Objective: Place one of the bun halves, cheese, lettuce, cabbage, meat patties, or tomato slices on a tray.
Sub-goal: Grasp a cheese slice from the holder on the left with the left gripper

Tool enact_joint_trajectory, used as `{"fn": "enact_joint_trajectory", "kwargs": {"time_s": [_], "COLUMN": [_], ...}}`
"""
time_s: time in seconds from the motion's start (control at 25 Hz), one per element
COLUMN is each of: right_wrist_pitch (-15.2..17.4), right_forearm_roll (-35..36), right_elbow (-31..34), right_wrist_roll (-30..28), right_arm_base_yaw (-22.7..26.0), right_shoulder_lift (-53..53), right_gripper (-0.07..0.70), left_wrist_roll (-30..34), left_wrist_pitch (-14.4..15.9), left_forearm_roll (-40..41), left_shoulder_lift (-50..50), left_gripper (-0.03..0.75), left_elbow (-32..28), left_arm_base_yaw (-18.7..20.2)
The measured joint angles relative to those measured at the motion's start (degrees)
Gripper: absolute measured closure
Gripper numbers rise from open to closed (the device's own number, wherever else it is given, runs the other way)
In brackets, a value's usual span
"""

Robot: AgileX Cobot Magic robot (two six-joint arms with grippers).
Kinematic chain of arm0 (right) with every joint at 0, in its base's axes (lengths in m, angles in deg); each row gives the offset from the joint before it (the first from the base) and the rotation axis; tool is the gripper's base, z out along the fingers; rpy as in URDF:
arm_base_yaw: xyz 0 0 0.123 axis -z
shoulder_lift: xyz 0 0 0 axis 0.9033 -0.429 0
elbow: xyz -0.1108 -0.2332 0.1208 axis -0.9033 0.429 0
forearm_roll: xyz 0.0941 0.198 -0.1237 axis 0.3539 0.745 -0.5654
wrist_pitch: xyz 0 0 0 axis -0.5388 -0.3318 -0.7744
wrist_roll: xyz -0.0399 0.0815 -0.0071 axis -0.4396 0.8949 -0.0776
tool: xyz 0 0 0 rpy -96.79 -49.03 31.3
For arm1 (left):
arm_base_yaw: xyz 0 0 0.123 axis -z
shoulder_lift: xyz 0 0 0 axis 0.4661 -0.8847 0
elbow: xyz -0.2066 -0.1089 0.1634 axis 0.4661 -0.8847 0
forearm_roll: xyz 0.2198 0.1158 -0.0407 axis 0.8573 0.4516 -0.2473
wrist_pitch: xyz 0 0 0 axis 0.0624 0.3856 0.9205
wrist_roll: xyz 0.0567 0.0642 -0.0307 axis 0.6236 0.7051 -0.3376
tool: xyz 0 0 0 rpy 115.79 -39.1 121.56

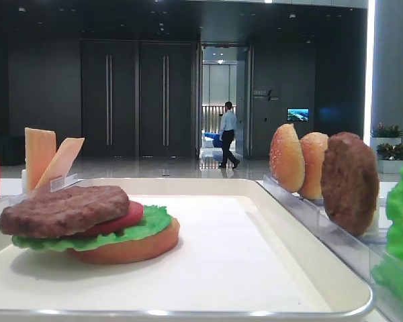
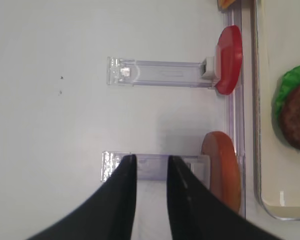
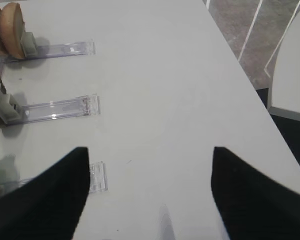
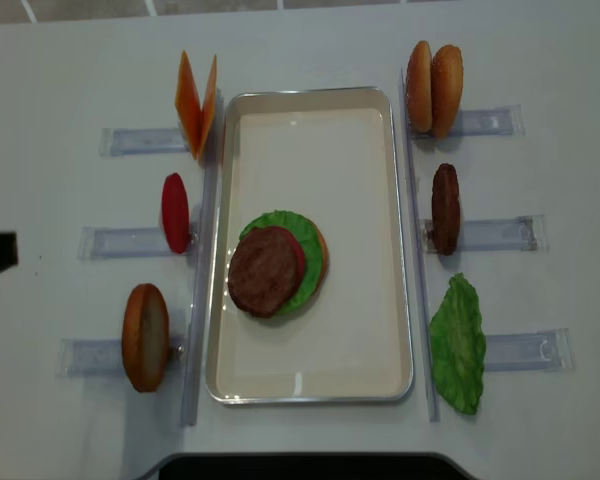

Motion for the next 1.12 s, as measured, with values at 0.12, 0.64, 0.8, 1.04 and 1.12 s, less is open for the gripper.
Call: {"fn": "enact_joint_trajectory", "kwargs": {"time_s": [0.12,0.64,0.8,1.04,1.12], "right_wrist_pitch": [0.0,0.0,0.0,0.0,0.0], "right_forearm_roll": [0.0,0.05,0.05,0.05,0.1], "right_elbow": [0.0,0.0,0.0,0.0,0.0], "right_wrist_roll": [0.0,0.0,0.0,0.0,0.0], "right_arm_base_yaw": [0.0,0.0,0.0,0.0,0.0], "right_shoulder_lift": [0.0,0.0,0.0,0.0,0.0], "right_gripper": [0.145,0.145,0.145,0.145,0.145], "left_wrist_roll": [0.0,0.0,0.0,0.45,0.69], "left_wrist_pitch": [0.0,-0.5,-0.6,-0.21,0.74], "left_forearm_roll": [-0.8,-0.84,-0.36,-0.51,-0.92], "left_shoulder_lift": [-10.15,-35.42,-40.99,-49.8,-51.84], "left_gripper": [0.547,0.475,0.474,0.474,0.474], "left_elbow": [5.66,23.14,29.2,39.71,42.81], "left_arm_base_yaw": [0.0,0.0,0.0,0.0,0.0]}}
